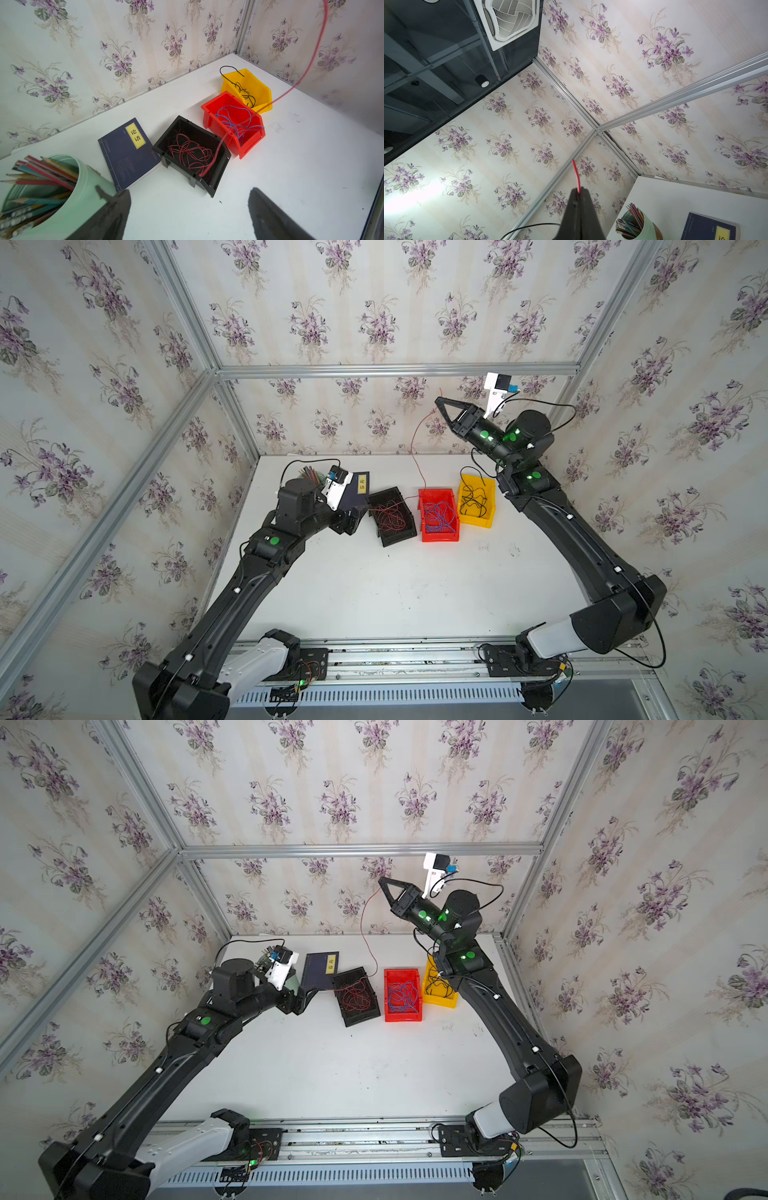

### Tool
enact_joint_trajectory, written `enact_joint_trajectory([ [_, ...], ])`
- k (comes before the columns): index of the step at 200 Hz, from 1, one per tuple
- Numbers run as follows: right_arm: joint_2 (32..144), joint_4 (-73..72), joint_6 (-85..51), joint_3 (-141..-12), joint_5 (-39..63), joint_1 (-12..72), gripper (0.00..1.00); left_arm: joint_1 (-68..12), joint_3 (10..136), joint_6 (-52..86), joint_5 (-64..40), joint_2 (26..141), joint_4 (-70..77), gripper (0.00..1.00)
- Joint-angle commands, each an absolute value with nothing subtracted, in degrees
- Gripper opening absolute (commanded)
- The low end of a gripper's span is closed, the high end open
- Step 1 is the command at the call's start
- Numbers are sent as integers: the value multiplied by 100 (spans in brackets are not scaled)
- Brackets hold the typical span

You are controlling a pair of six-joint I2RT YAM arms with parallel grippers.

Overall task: Untangle and sort cables by color
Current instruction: Place the cable in the bin.

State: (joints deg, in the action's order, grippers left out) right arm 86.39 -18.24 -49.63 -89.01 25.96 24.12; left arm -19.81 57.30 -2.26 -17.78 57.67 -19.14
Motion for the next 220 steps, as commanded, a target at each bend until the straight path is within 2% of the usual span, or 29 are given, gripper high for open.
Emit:
enact_joint_trajectory([
  [1, 8814, -2132, -4862, -8969, 2557, 2495, 0, -1974, 5531, -72, -1442, 5310, -2205, 92],
  [75, 9496, -2254, -4676, -9020, 2558, 2686, 0, -1963, 5057, -43, -805, 4113, -2879, 99],
  [166, 10274, -2640, -4633, -8845, 2525, 2830, 0, -1953, 4940, -303, -606, 3865, -3165, 99],
  [220, 11016, -2681, -4199, -9203, 2427, 2834, 0, -1918, 4905, -475, -612, 3924, -3195, 99],
])
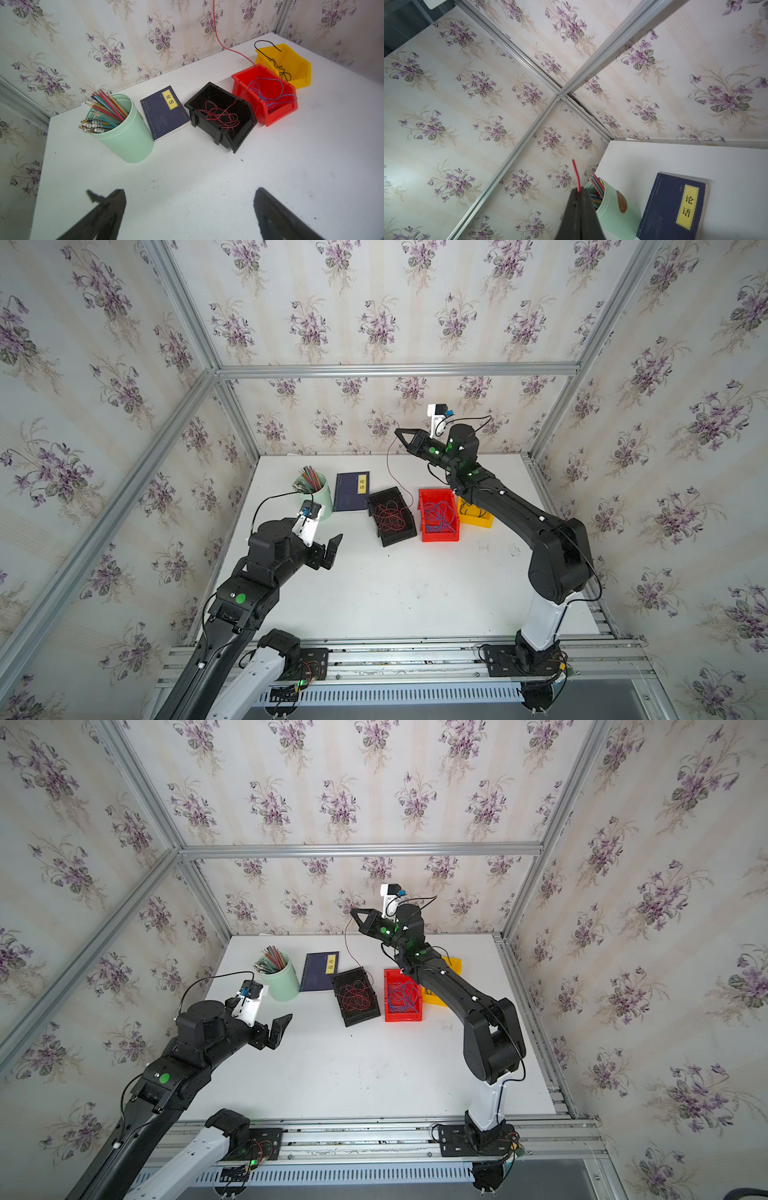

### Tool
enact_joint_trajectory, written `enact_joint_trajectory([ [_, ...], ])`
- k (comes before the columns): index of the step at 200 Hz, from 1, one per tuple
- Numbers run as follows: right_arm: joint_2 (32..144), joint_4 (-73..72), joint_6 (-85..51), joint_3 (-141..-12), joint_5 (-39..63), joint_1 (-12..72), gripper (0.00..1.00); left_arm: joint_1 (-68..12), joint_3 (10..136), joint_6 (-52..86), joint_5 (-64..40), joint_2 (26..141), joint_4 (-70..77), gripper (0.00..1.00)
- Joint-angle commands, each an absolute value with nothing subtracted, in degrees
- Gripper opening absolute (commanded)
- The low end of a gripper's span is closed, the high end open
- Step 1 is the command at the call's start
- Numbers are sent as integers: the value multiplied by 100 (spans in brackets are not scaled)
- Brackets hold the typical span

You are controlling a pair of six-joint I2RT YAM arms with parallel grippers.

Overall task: Untangle and sort cables by color
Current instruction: Place the cable in the bin.

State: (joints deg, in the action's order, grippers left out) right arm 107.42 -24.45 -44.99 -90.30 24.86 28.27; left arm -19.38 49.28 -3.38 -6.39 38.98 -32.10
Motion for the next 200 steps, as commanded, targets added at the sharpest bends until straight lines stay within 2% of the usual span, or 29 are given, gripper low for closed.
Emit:
enact_joint_trajectory([
  [1, 11032, -2681, -4191, -9216, 2426, 2832, 0, -1917, 4909, -475, -614, 3926, -3197, 99],
  [27, 11566, -2745, -4024, -9561, 2455, 2830, 0, -1907, 4913, -467, -663, 3955, -3203, 99],
  [85, 12298, -4305, -4838, -9434, 2813, 2932, 0, -1839, 4946, -588, -659, 4020, -3231, 99],
  [117, 12396, -5249, -5308, -8970, 3309, 3041, 0, -1827, 4949, -500, -769, 4143, -3060, 99],
  [166, 13112, -6431, -6323, -9163, 4030, 3318, 0, -1826, 4926, -353, -831, 4072, -3064, 99],
  [200, 12944, -5904, -5858, -8776, 3998, 3329, 0, -1825, 4874, -343, -765, 3899, -3234, 99],
])
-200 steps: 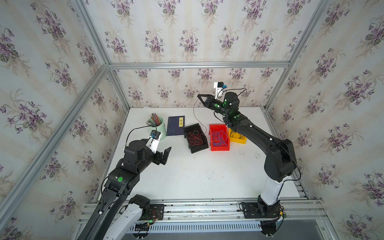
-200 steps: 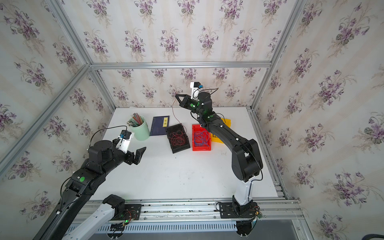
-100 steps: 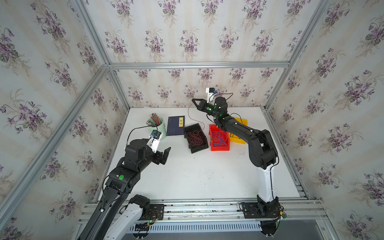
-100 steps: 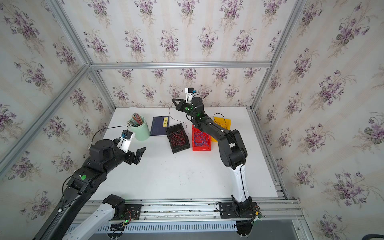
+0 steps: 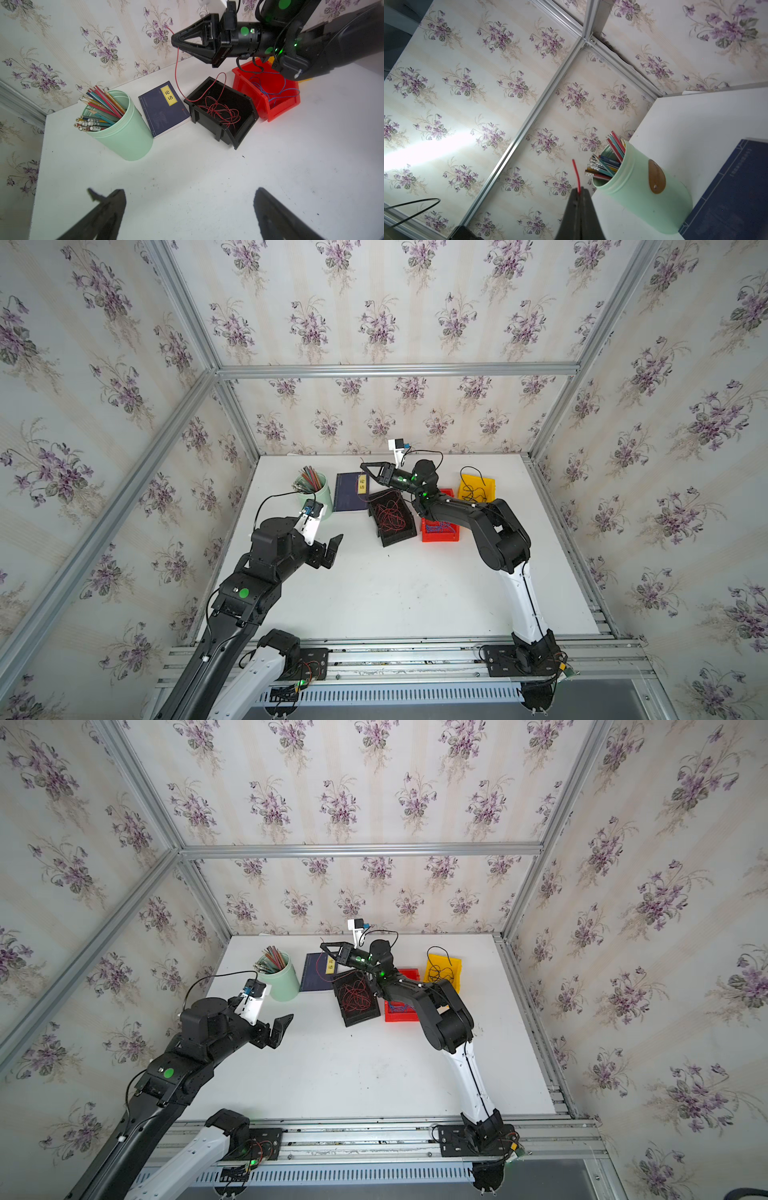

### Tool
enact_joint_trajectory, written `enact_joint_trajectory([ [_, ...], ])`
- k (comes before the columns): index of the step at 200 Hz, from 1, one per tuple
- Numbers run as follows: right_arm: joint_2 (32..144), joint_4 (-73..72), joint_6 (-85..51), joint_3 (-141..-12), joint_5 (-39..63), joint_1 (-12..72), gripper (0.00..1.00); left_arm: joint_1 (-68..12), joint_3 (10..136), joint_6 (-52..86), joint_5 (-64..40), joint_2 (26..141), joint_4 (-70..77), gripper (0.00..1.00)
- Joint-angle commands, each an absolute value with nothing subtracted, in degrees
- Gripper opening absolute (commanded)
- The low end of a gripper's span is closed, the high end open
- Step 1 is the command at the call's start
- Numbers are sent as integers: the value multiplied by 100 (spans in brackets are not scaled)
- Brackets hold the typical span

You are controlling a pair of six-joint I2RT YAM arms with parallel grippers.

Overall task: Untangle and sort cables by color
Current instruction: Place the cable in the bin.

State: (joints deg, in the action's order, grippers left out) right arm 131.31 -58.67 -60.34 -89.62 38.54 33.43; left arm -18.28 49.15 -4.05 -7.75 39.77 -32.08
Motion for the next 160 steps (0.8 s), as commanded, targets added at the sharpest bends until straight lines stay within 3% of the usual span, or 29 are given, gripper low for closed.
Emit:
enact_joint_trajectory([
  [1, 12928, -5857, -5803, -8765, 3998, 3330, 0, -1822, 4871, -339, -765, 3896, -3230, 99],
  [42, 12128, -3216, -3605, -8296, 3535, 3303, 0, -1828, 4755, -64, -793, 3823, -3020, 99],
  [105, 12114, -636, -2096, -8806, 2611, 3226, 0, -1822, 4769, -53, -927, 3994, -2953, 99],
  [160, 12461, 126, -1657, -9287, 2111, 3231, 0, -1821, 4768, -39, -1019, 4223, -2760, 99],
])
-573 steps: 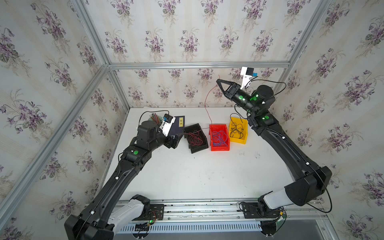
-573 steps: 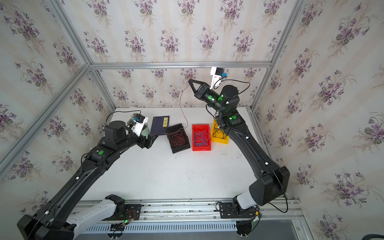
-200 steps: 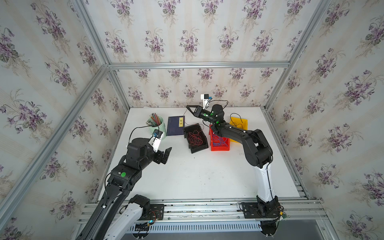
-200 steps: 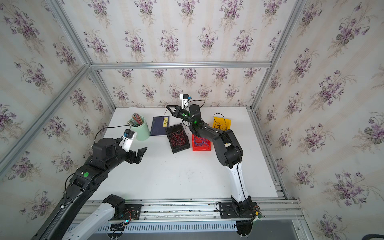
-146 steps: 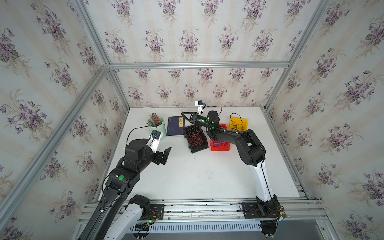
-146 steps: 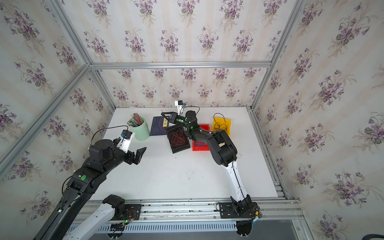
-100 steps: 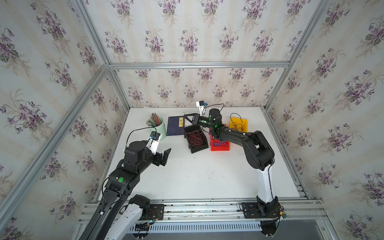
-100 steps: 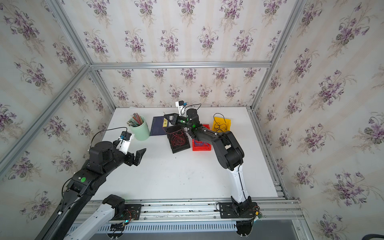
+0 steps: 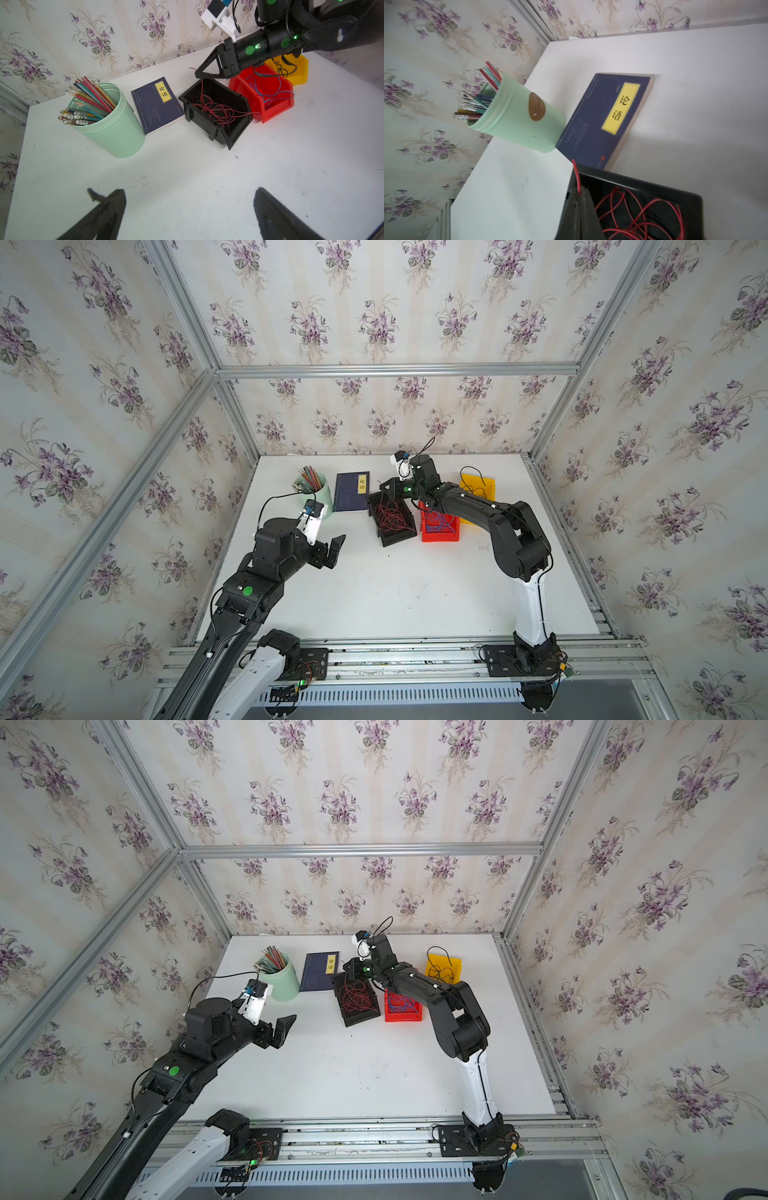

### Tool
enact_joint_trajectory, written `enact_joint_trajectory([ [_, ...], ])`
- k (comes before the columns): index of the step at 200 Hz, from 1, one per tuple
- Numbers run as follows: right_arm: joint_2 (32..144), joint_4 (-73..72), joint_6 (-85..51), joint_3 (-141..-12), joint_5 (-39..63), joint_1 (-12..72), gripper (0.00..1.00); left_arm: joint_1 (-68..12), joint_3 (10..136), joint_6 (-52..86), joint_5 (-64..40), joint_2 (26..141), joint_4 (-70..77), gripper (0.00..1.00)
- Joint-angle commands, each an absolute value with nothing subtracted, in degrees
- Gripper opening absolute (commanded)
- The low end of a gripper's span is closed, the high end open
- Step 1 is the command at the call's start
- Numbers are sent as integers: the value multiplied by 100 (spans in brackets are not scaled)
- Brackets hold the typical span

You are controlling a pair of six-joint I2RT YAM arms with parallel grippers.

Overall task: Untangle and sort cables by color
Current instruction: Place the cable in the bin.

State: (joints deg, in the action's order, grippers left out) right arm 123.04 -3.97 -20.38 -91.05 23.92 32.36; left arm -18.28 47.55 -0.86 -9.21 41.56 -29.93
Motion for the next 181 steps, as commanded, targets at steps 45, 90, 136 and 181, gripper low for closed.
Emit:
enact_joint_trajectory([
  [45, 12895, 448, -1581, -9738, 2004, 3241, 0, -1826, 4802, -204, -967, 4254, -2843, 99],
  [90, 13098, 765, -1461, -9932, 2030, 3339, 0, -1824, 4770, -283, -931, 4297, -2833, 99],
  [136, 12754, 914, -1371, -9701, 1948, 3418, 22, -1824, 4704, -176, -1037, 4420, -2596, 99],
  [181, 12150, 929, -1440, -9629, 2074, 3437, 43, -1820, 4606, -43, -1089, 4438, -2455, 99],
])
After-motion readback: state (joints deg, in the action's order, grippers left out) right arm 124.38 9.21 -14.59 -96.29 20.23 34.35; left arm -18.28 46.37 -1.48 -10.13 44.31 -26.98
